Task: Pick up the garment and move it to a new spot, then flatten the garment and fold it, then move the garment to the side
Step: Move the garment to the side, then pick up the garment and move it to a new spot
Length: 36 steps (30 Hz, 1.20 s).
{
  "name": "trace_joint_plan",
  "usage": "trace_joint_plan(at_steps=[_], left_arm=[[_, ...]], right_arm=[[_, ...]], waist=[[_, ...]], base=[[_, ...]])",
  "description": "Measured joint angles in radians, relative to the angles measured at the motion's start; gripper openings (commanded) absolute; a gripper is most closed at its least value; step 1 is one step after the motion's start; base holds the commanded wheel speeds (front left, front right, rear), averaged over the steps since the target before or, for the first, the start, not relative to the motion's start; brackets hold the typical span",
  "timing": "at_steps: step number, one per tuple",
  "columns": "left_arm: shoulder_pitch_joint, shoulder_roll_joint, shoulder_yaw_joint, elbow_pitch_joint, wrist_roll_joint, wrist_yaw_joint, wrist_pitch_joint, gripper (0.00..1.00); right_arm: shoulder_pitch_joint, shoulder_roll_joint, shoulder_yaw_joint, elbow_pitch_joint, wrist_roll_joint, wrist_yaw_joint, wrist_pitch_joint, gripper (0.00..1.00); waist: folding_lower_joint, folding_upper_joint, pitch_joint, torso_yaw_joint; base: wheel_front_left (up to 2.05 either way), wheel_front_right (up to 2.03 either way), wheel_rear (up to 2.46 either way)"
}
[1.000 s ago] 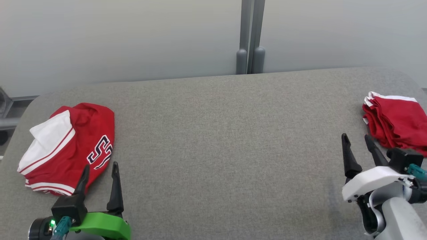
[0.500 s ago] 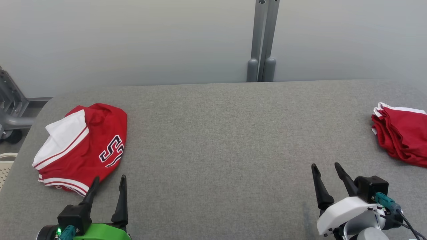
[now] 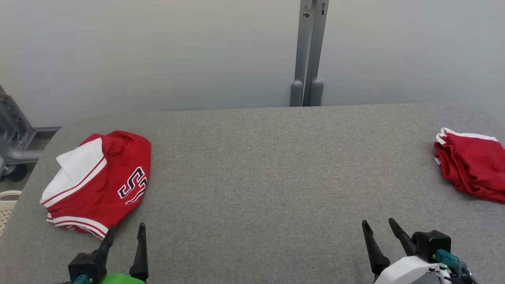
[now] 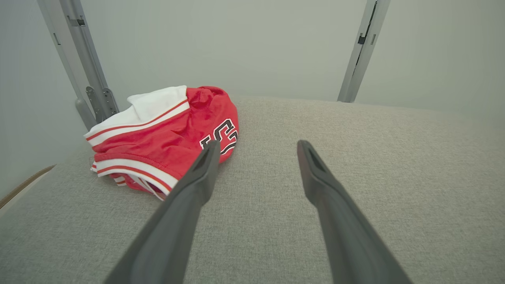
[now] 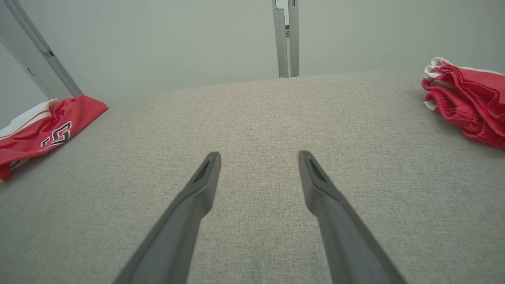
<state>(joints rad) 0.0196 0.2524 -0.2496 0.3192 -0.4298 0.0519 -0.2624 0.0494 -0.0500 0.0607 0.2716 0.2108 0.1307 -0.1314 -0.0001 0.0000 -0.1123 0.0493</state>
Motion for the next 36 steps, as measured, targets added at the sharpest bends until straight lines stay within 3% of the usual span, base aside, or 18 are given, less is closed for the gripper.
trace_joint_plan(at_steps=[18, 28, 36], left_arm=[[0.001, -0.001, 0.001, 0.002, -0.002, -0.002, 0.000, 1.00], [0.004, 0.022, 0.004, -0.005, -0.003, 0.006, 0.014, 1.00], [0.013, 0.050, 0.006, -0.034, -0.005, 0.015, 0.040, 1.00]], right_arm=[[0.008, 0.000, 0.006, -0.007, 0.023, 0.000, 0.003, 1.00], [0.010, 0.000, 0.038, 0.007, 0.044, 0.000, -0.010, 1.00], [0.010, 0.000, 0.065, 0.024, 0.069, 0.000, -0.029, 1.00]], waist=[[0.0000, 0.0000, 0.003, 0.025], [0.0000, 0.0000, 0.002, 0.120], [0.0000, 0.0000, 0.000, 0.245]], base=[[0.00, 0.00, 0.00], [0.00, 0.00, 0.00], [0.00, 0.00, 0.00]])
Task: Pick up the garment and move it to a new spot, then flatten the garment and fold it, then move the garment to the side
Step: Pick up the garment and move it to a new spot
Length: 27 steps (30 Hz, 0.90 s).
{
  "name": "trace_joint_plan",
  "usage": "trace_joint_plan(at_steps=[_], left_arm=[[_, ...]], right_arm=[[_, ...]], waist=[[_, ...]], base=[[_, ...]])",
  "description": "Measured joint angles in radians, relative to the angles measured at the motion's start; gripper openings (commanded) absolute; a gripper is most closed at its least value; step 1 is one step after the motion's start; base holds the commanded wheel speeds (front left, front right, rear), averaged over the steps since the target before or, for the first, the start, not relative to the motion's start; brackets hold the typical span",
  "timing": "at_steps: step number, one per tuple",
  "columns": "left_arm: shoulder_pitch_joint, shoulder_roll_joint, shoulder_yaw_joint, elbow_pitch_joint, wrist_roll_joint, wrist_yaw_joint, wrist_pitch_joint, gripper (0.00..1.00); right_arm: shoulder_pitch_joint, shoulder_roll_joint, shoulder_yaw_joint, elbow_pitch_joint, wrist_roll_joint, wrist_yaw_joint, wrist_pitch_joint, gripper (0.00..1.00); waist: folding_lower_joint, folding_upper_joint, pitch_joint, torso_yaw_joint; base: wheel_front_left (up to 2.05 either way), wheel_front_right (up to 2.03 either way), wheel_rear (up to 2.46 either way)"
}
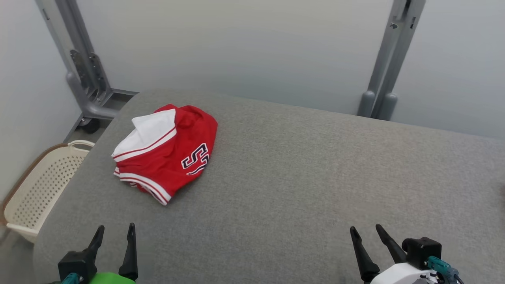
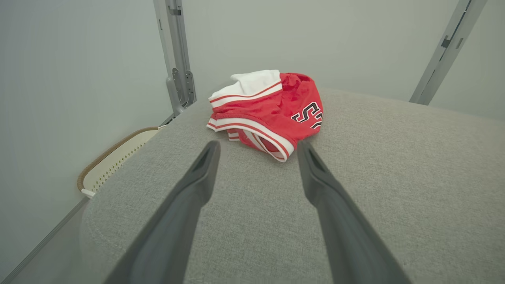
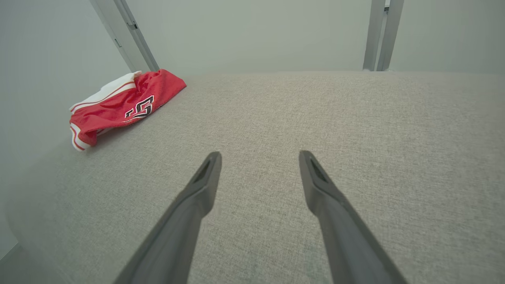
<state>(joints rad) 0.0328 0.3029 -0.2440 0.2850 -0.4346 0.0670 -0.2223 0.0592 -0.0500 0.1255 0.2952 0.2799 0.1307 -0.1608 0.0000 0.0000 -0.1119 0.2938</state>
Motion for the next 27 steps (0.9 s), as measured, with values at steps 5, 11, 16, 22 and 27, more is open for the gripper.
trace_joint_plan(at_steps=[5, 11, 16, 22, 27], left_arm=[[0.007, 0.008, -0.001, -0.019, 0.000, 0.007, 0.010, 1.00], [0.020, 0.019, 0.000, -0.049, 0.000, 0.018, 0.020, 1.00], [0.036, 0.019, 0.005, -0.070, -0.004, 0.034, 0.019, 1.00], [0.041, 0.019, 0.003, -0.085, -0.008, 0.043, 0.019, 1.00], [0.030, 0.003, 0.007, -0.065, -0.025, 0.058, 0.041, 1.00]], right_arm=[[-0.004, 0.000, 0.011, 0.008, 0.005, 0.000, -0.012, 1.00], [-0.013, 0.001, 0.023, 0.023, 0.010, 0.000, -0.018, 1.00], [-0.039, 0.001, 0.031, 0.031, 0.007, 0.000, -0.018, 1.00], [-0.050, 0.001, 0.041, 0.041, 0.004, 0.000, -0.023, 1.00], [-0.051, 0.001, 0.043, 0.045, 0.003, 0.000, -0.024, 1.00]], waist=[[0.0000, 0.0000, 0.001, 0.058], [0.0000, 0.0000, 0.006, 0.134], [0.0000, 0.0000, 0.025, 0.170], [0.0000, 0.0000, 0.043, 0.186], [0.0000, 0.0000, 0.043, 0.186]], base=[[0.00, 0.00, 0.00], [0.00, 0.00, 0.00], [0.00, 0.00, 0.00], [0.00, 0.00, 0.00], [0.00, 0.00, 0.00]])
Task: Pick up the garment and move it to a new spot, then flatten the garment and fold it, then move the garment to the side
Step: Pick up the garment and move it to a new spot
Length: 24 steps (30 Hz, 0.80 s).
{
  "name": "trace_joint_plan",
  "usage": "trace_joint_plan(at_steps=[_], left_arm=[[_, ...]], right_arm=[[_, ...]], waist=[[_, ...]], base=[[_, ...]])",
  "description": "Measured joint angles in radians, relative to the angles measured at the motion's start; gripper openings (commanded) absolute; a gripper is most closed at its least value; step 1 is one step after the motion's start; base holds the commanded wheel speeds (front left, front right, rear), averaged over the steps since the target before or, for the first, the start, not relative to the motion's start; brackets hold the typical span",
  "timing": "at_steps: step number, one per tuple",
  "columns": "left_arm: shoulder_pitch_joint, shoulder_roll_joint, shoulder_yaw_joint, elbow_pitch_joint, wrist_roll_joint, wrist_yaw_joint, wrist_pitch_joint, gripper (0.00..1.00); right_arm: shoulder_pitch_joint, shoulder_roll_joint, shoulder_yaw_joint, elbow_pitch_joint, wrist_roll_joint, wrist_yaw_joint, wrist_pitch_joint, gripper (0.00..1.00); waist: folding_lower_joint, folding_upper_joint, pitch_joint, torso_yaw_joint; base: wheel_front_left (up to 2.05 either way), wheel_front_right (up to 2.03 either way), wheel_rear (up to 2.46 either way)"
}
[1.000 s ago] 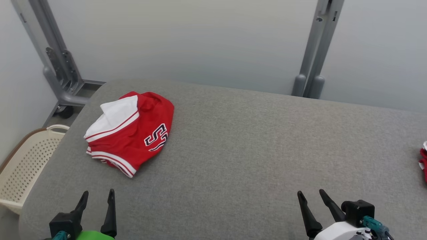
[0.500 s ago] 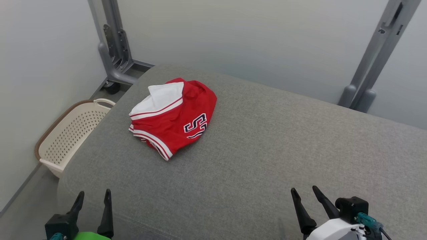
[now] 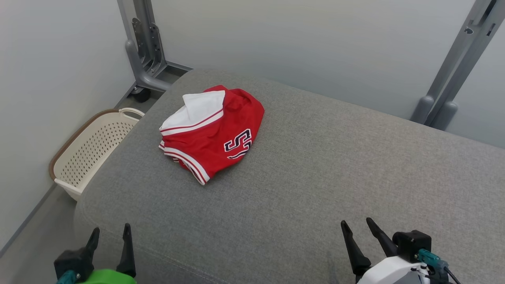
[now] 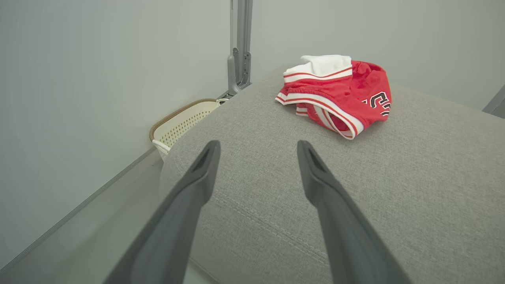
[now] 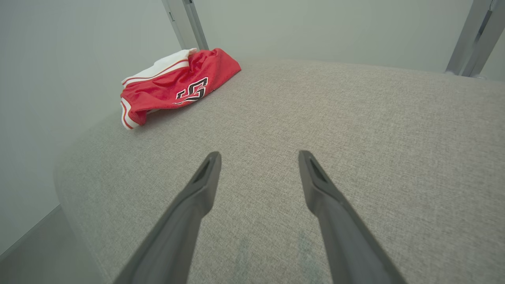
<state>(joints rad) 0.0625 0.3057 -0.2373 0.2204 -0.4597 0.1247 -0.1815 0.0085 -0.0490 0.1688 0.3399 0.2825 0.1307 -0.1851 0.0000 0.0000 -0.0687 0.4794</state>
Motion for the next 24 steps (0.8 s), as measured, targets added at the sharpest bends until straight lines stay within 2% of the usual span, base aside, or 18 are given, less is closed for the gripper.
trace_joint_plan(at_steps=[2, 6, 9, 16, 21, 24], left_arm=[[-0.031, -0.008, -0.001, 0.023, -0.017, -0.002, 0.033, 1.00], [-0.173, -0.014, -0.054, 0.120, -0.044, -0.068, 0.180, 1.00], [-0.296, -0.029, -0.073, 0.206, -0.071, -0.093, 0.302, 1.00], [-0.590, -0.060, -0.035, 0.413, -0.162, -0.089, 0.517, 1.00], [-0.726, -0.078, 0.032, 0.520, -0.235, -0.055, 0.587, 1.00], [-0.779, -0.067, 0.028, 0.552, -0.237, -0.081, 0.592, 1.00]], right_arm=[[0.000, 0.000, 0.001, 0.000, -0.001, 0.000, 0.000, 1.00], [0.002, 0.000, 0.000, -0.013, -0.015, 0.000, 0.012, 1.00], [0.002, 0.000, 0.008, -0.045, -0.044, 0.000, 0.039, 1.00], [-0.041, -0.008, 0.024, -0.148, -0.131, 0.000, 0.141, 1.00], [-0.053, -0.058, 0.037, -0.240, -0.154, 0.000, 0.207, 1.00], [-0.055, -0.085, 0.049, -0.303, -0.155, 0.001, 0.234, 1.00]], waist=[[0.0000, 0.0001, -0.001, -0.002], [0.0000, 0.0000, 0.001, -0.007], [0.0000, 0.0000, 0.008, -0.016], [0.0000, 0.0000, 0.063, -0.062], [0.0000, 0.0000, 0.130, -0.119], [0.0000, 0.0000, 0.180, -0.158]], base=[[0.00, 0.00, 0.00], [0.00, 0.00, 0.00], [0.00, 0.00, 0.00], [0.00, 0.00, 0.00], [0.00, 0.00, 0.00], [0.00, 0.00, 0.00]])
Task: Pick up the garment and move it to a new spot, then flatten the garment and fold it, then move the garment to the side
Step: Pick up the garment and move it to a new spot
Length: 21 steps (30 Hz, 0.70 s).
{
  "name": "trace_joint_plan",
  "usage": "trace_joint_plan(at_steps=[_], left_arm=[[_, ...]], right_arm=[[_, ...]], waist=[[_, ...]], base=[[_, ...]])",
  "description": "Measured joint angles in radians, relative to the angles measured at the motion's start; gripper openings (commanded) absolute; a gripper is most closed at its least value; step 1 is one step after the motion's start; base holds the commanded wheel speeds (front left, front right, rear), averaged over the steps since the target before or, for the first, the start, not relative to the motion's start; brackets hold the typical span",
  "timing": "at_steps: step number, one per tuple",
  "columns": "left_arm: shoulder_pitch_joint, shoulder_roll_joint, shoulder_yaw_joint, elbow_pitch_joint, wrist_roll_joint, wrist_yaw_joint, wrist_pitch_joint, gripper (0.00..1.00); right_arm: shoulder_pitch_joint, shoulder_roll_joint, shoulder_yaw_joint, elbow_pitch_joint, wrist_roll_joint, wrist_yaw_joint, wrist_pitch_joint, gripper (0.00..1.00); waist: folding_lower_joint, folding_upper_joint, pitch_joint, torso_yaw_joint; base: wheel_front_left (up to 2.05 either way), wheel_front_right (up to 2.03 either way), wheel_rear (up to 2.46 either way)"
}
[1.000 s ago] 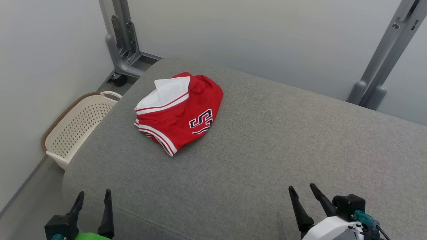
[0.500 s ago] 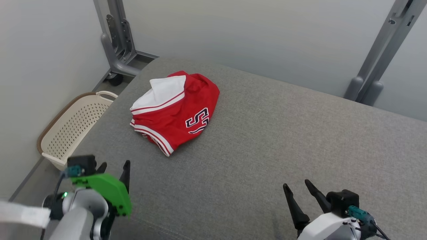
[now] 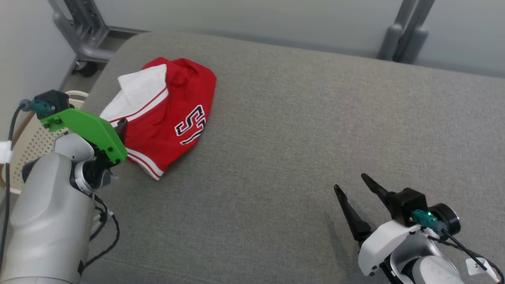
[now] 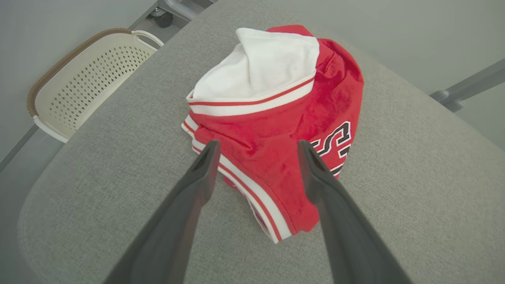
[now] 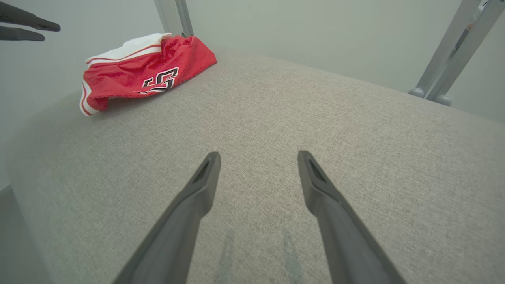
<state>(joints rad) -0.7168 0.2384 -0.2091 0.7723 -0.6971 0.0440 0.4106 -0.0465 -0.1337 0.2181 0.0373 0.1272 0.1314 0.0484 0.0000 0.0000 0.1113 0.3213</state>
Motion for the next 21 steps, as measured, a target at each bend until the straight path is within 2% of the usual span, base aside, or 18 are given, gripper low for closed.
trace_joint_plan(at_steps=[4, 11, 14, 17, 18, 19, 20, 21], left_arm=[[-0.058, 0.011, -0.034, 0.056, 0.019, -0.023, 0.032, 1.00], [-0.120, 0.025, -0.094, 0.135, 0.071, -0.036, 0.069, 1.00], [-0.132, 0.027, -0.116, 0.169, 0.093, -0.025, 0.067, 1.00], [-0.146, 0.032, -0.127, 0.199, 0.121, 0.013, 0.046, 1.00], [-0.151, 0.033, -0.131, 0.207, 0.129, 0.024, 0.037, 0.69], [-0.155, 0.034, -0.134, 0.213, 0.136, 0.034, 0.027, 0.23], [-0.158, 0.034, -0.138, 0.219, 0.138, 0.041, 0.021, 0.00], [-0.159, 0.033, -0.141, 0.227, 0.139, 0.046, 0.021, 0.00]], right_arm=[[0.012, -0.034, -0.018, -0.065, -0.007, 0.000, 0.034, 1.00], [0.034, -0.051, -0.038, -0.132, -0.014, 0.000, 0.065, 1.00], [0.035, -0.050, -0.030, -0.143, -0.017, 0.000, 0.070, 1.00], [0.034, -0.050, -0.026, -0.149, -0.017, 0.000, 0.074, 1.00], [0.034, -0.050, -0.025, -0.150, -0.017, 0.000, 0.074, 1.00], [0.033, -0.050, -0.025, -0.151, -0.017, 0.000, 0.075, 1.00], [0.032, -0.050, -0.025, -0.151, -0.017, 0.000, 0.075, 1.00], [0.031, -0.050, -0.025, -0.151, -0.017, 0.000, 0.075, 1.00]], waist=[[0.0000, 0.0000, 0.069, -0.043], [0.0000, 0.0001, 0.174, -0.095], [0.0001, 0.0000, 0.208, -0.111], [0.0001, 0.0000, 0.229, -0.127], [0.0001, 0.0000, 0.234, -0.132], [0.0001, 0.0000, 0.238, -0.137], [0.0001, 0.0000, 0.241, -0.140], [0.0001, 0.0001, 0.243, -0.144]], base=[[0.00, 0.00, 0.00], [0.00, 0.00, 0.00], [0.00, 0.00, 0.00], [0.00, 0.00, 0.00], [0.00, 0.00, 0.00], [0.00, 0.00, 0.00], [0.00, 0.00, 0.00], [0.00, 0.00, 0.00]])
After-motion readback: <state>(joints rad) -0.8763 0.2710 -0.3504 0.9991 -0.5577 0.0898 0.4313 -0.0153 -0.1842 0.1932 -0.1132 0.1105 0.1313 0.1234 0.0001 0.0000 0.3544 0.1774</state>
